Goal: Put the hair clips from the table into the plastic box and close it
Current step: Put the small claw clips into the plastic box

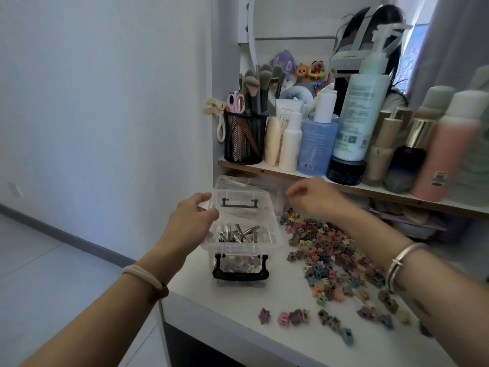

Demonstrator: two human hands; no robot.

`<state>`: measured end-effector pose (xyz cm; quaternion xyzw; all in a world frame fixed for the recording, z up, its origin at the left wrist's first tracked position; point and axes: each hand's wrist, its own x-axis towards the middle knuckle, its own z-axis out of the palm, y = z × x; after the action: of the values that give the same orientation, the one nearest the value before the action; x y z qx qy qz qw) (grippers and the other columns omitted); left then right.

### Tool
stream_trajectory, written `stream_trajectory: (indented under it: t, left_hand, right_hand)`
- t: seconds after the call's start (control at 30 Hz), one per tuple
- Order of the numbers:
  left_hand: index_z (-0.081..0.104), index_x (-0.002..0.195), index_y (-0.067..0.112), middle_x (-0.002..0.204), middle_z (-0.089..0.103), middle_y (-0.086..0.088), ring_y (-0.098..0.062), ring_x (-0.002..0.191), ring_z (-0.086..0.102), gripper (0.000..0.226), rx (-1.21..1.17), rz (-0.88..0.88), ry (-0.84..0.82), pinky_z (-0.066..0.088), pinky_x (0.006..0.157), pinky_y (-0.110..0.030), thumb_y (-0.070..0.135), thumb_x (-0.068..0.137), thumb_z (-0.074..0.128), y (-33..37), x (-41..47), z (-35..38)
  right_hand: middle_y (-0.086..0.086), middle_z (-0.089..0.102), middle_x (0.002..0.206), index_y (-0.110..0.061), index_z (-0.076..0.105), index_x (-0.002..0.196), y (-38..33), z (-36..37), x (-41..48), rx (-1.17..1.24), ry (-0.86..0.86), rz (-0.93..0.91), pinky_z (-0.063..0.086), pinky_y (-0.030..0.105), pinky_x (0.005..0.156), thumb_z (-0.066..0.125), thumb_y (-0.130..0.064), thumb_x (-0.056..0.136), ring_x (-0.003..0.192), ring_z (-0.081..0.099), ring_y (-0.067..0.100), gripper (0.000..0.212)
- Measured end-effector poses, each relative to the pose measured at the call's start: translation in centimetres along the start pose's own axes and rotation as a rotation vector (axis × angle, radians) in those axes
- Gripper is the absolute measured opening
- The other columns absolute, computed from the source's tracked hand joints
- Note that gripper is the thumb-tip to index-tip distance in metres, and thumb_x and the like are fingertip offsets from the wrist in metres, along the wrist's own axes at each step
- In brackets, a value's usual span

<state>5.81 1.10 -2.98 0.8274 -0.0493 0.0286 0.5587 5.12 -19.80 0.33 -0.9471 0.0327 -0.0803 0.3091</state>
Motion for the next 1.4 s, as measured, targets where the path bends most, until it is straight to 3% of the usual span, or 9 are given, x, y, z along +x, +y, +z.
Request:
stream_trajectory:
  t: [0.13,0.23,0.33,0.5,0.83,1.03,1.17,1.3,1.4]
  left_hand:
    - [0.044,0.135,0.018,0.092,0.056,-0.005,-0.020,0.076,0.053,0.044,0.000,-0.002,-0.011,0.040,0.069,-0.028,0.014,0.091,0.048,-0.1,0.1,0.0]
    - [0.044,0.135,0.018,0.089,0.056,-0.005,-0.020,0.076,0.053,0.043,-0.012,-0.002,-0.015,0.041,0.068,-0.028,0.014,0.092,0.048,-0.2,0.2,0.0]
    - [0.045,0.134,0.017,0.085,0.055,-0.004,-0.019,0.074,0.053,0.043,-0.023,0.000,-0.011,0.041,0.063,-0.027,0.012,0.091,0.049,-0.3,0.2,0.0]
    - [0.047,0.133,0.017,0.084,0.055,-0.004,-0.018,0.072,0.052,0.043,-0.036,0.010,-0.001,0.041,0.058,-0.023,0.011,0.090,0.049,-0.3,0.2,0.0]
    - [0.047,0.133,0.018,0.084,0.055,-0.004,-0.020,0.074,0.053,0.043,-0.039,0.010,-0.003,0.042,0.059,-0.024,0.012,0.090,0.049,-0.4,0.3,0.0]
    - [0.047,0.133,0.018,0.084,0.055,-0.005,-0.022,0.077,0.053,0.043,-0.054,0.012,-0.003,0.040,0.059,-0.023,0.012,0.090,0.049,-0.5,0.3,0.0]
    - [0.047,0.133,0.018,0.083,0.055,-0.004,-0.022,0.077,0.053,0.043,-0.060,0.012,-0.003,0.039,0.059,-0.024,0.011,0.090,0.049,-0.5,0.3,0.1]
    - [0.047,0.132,0.017,0.085,0.056,-0.005,-0.023,0.077,0.054,0.043,-0.058,0.008,-0.004,0.041,0.060,-0.026,0.011,0.090,0.049,-0.5,0.3,0.1]
    - [0.048,0.132,0.018,0.085,0.057,-0.006,-0.022,0.076,0.054,0.042,-0.059,0.008,-0.009,0.042,0.060,-0.025,0.011,0.090,0.049,-0.5,0.2,0.2]
  right_hand:
    - [0.007,0.053,0.133,-0.011,0.051,0.127,2.5,2.0,0.9,-0.161,-0.127,0.054,0.039,0.025,0.093,0.056,-0.016,0.089,0.119,0.050,0.022,0.039]
    - [0.010,0.049,0.132,-0.009,0.045,0.129,3.3,3.4,2.0,-0.196,-0.155,0.065,0.040,0.031,0.099,0.056,-0.021,0.087,0.120,0.047,0.026,0.044]
    - [0.011,0.051,0.126,-0.008,0.045,0.124,3.7,4.3,3.1,-0.244,-0.149,0.071,0.039,0.031,0.090,0.051,-0.022,0.088,0.117,0.048,0.027,0.039]
    - [0.012,0.044,0.140,-0.009,0.030,0.138,4.5,4.9,3.7,-0.258,-0.158,0.116,0.033,0.033,0.100,0.051,-0.032,0.090,0.127,0.042,0.028,0.057]
    - [0.009,0.058,0.125,-0.008,0.059,0.115,3.9,4.6,2.5,-0.267,-0.087,0.068,0.040,0.028,0.092,0.054,-0.014,0.086,0.114,0.052,0.025,0.030]
    - [0.001,0.062,0.113,-0.014,0.064,0.109,4.0,3.2,0.1,-0.348,-0.231,-0.052,0.034,0.018,0.078,0.057,-0.017,0.086,0.095,0.045,0.009,0.024]
    - [0.003,0.059,0.118,-0.016,0.054,0.125,3.9,2.3,-0.9,-0.346,-0.342,-0.054,0.042,0.025,0.091,0.055,-0.031,0.089,0.108,0.053,0.015,0.039]
    - [0.015,0.028,0.150,-0.009,0.026,0.143,4.1,2.7,0.3,-0.357,-0.277,0.008,0.025,0.036,0.112,0.037,-0.033,0.097,0.138,0.026,0.029,0.053]
    - [0.018,0.029,0.143,-0.007,0.032,0.137,4.5,3.5,2.3,-0.403,-0.229,0.101,0.028,0.043,0.109,0.028,-0.034,0.097,0.134,0.026,0.034,0.048]
